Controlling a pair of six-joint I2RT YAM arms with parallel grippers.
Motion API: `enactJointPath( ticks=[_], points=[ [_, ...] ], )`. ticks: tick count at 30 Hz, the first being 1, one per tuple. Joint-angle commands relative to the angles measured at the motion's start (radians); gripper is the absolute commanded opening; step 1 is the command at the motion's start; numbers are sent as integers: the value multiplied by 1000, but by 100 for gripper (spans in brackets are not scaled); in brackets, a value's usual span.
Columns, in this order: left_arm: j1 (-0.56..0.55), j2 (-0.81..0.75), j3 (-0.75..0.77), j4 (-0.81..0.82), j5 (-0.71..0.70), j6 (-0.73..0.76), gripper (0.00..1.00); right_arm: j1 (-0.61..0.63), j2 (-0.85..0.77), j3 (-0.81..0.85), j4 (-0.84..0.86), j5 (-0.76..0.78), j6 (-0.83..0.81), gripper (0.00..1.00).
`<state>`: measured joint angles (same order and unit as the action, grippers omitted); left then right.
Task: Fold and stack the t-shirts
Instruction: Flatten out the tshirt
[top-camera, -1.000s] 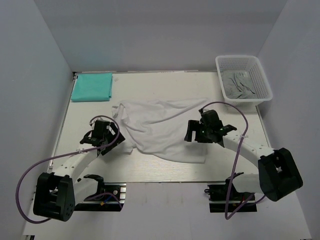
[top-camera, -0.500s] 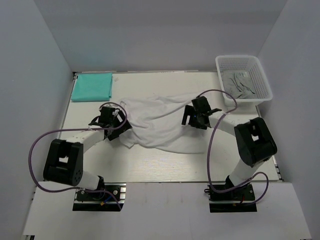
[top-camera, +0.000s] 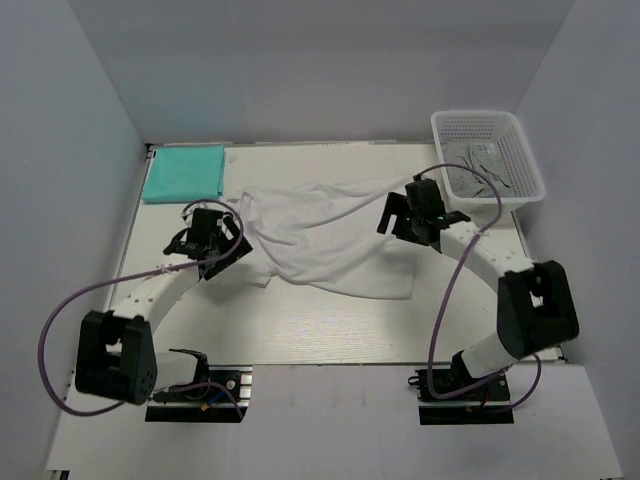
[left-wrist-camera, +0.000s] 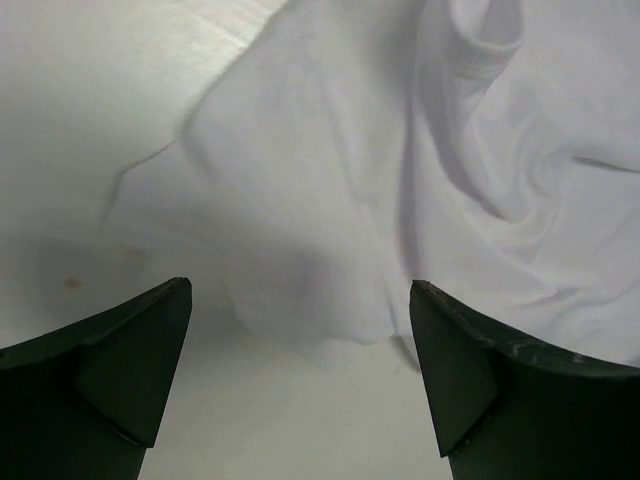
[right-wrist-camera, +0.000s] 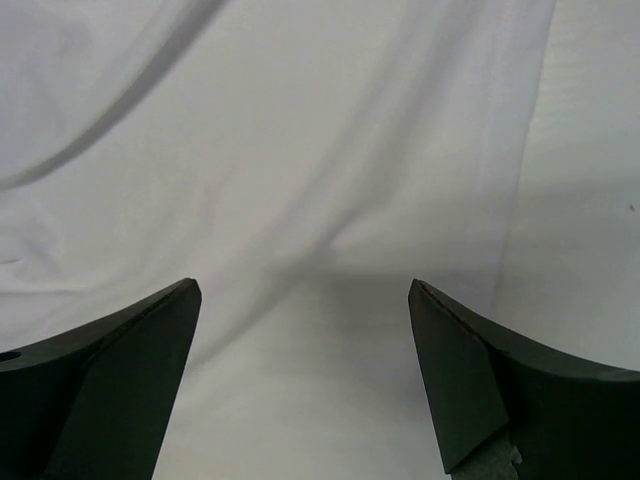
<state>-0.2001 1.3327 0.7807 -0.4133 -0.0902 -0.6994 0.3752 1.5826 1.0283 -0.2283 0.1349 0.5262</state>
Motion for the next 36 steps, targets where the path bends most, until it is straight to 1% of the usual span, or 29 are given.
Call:
enactJointPath(
  ticks=[1,3,4,5,8,11,14,15,17,20,23,26,28,29,32,33,34,36],
  points=[
    [5,-118,-83,-162,-137,-96,100,-5,-133,-95,-45,9,3,90],
    [5,-154,-148,-162,-161,-146,100,-9,-212,-145,-46,20,12,90],
    [16,-155,-168,-150,-177,-146,100,-12,-228,-167,-49,20,12,90],
    [16,-155,-178,-150,-199,-184,100,-10,-255,-181,-57,14,15,90],
    [16,-113,-178,-163,-307,-228,100,-13,-298,-183,-94,11,5,90],
    [40,-40,-126,-134,-371,-219,100,-15,-314,-182,-114,2,-3,90],
    [54,25,-92,-98,-362,-192,100,-16,-308,-166,-138,-12,-9,90],
    [65,36,-92,-97,-335,-192,100,-15,-308,-162,-150,-12,-11,90],
    [74,54,-92,-68,-335,-183,100,-16,-311,-155,-157,-9,-12,90],
    [83,54,-101,-47,-324,-163,100,-16,-315,-155,-164,6,-14,90],
    [84,30,-112,-4,-273,-121,100,-16,-317,-155,-166,23,-15,90],
    [84,19,-121,60,-200,-40,97,-24,-315,-163,-164,25,-15,90],
    [84,19,-121,70,-188,-16,94,-22,-314,-166,-166,35,-14,90],
    [84,19,-121,79,-187,-6,94,-21,-311,-166,-169,32,-12,90],
    [84,39,-121,90,-198,-6,86,-24,-308,-165,-166,42,-9,90],
    [84,69,-121,90,-198,-6,84,-22,-309,-165,-169,42,-12,90],
    [84,86,-110,90,-198,-6,76,-24,-308,-166,-167,43,-11,90],
    [84,118,-92,90,-184,-6,66,-24,-308,-165,-167,42,-12,90]
  ],
)
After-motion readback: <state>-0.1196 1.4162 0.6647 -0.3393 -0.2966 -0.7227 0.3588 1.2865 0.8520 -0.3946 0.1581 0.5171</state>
